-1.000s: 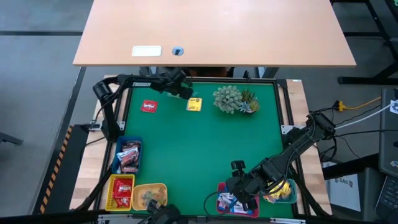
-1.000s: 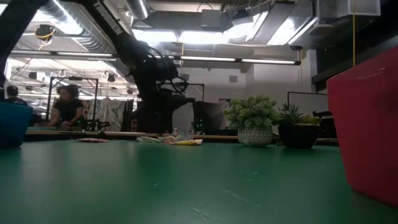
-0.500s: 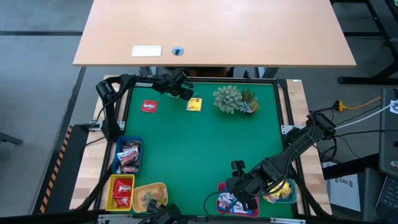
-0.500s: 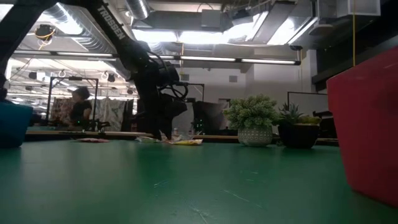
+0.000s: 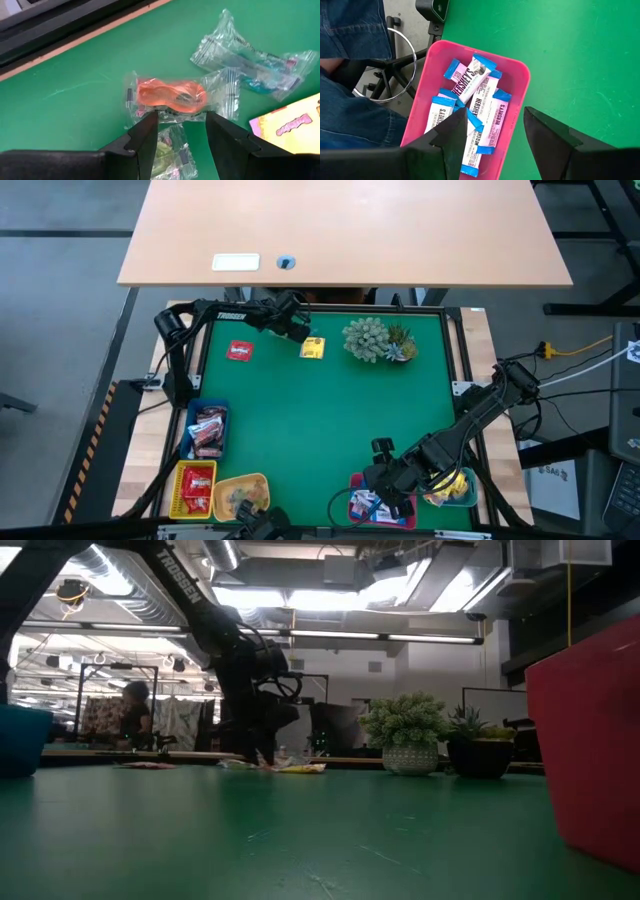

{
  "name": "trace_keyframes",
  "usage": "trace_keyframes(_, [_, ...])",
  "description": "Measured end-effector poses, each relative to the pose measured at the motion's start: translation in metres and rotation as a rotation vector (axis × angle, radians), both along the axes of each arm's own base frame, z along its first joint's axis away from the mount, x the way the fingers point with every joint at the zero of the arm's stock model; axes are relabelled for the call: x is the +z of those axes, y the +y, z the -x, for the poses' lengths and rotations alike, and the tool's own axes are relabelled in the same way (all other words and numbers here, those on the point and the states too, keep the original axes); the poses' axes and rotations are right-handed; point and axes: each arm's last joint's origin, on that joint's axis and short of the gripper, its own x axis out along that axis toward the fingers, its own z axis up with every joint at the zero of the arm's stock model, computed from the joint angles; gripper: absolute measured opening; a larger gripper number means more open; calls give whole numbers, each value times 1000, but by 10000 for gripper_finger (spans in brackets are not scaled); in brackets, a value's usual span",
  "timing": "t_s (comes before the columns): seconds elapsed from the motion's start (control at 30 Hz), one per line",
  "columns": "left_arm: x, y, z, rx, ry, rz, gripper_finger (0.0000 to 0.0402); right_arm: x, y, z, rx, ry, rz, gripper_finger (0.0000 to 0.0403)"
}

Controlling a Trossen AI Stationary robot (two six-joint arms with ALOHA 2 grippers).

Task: Sort candy
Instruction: Put the transparent candy into the orange bin

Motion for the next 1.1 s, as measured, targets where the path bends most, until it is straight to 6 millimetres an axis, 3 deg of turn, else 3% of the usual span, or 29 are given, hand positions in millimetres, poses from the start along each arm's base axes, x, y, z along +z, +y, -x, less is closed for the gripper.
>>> trace_keyframes(0.4, [0,-2,-1,-150,5,20,153,0,0,0,0,0,0,195])
trace_keyframes(0.7, [0,-3,-2,-156,8,16,153,0,0,0,0,0,0,195])
trace_keyframes(1.1, [0,-27,-19,-321,4,29,153,0,0,0,0,0,0,195])
